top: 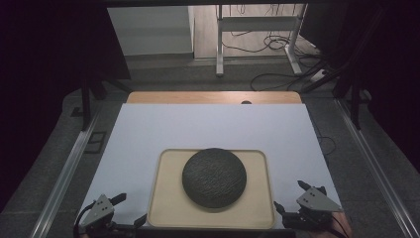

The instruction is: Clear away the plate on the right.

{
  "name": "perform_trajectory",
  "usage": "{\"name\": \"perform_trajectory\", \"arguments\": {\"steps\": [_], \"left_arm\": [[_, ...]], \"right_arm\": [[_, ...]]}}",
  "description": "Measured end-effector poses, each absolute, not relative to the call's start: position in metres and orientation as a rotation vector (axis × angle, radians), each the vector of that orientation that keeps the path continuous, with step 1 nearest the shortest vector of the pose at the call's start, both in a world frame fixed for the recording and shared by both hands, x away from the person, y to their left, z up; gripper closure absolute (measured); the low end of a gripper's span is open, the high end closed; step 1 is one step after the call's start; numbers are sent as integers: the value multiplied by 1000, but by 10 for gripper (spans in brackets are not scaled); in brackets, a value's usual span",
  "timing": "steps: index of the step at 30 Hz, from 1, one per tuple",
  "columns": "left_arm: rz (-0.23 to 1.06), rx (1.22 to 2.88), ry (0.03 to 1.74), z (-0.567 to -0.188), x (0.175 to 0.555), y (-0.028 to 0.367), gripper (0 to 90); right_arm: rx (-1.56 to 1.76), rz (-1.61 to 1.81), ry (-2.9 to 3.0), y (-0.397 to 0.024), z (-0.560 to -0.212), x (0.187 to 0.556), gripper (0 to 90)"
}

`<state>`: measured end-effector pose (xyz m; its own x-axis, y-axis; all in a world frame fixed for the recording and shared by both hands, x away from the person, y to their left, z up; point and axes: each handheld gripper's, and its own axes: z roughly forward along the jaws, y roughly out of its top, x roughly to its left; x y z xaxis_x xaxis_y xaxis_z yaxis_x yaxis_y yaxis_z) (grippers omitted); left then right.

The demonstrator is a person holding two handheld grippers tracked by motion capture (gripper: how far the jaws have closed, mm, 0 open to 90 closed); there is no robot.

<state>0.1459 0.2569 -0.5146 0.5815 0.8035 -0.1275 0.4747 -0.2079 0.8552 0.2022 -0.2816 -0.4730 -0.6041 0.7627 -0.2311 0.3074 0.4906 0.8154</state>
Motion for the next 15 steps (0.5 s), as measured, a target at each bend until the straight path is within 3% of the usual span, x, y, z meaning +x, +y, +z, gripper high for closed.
{"name": "perform_trajectory", "arguments": {"steps": [15], "left_arm": [[431,1854,1038,-515,146,257,5]], "right_arm": [[927,1056,2122,-302,-477,191,45]]}}
